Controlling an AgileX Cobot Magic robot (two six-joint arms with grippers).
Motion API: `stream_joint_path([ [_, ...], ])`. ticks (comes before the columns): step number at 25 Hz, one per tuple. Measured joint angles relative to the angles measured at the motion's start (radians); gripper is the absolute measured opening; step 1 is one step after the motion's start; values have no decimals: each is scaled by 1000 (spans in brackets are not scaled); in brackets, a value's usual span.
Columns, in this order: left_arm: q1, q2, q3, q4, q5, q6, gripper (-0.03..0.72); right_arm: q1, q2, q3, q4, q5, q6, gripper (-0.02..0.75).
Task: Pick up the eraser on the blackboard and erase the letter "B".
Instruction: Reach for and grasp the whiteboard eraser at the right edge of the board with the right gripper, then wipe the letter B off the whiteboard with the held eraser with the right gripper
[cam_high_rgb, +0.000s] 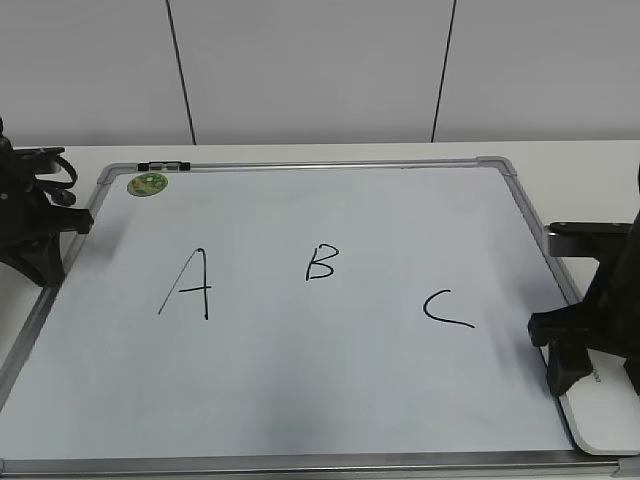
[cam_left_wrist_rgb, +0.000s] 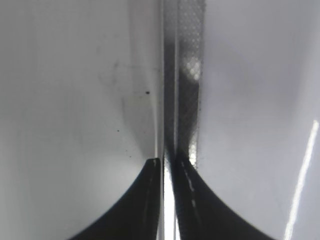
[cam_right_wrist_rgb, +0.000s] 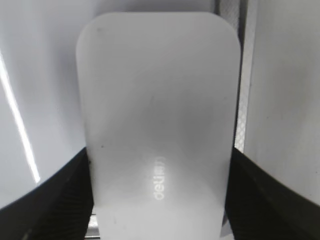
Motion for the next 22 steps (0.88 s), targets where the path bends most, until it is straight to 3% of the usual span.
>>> stream_joint_path([
  [5,0,0,0,0,0,0,75,0,8,-49,0,67,0,529],
  [11,0,0,0,-2,2,0,78,2,27,-245,0,248,-30,529],
  [16,0,0,0,-4,2,0,81,57,125,-406,5,364,-48,529],
  [22,0,0,0,-6,2,0,83,114,256,-597,14,380,-64,529],
])
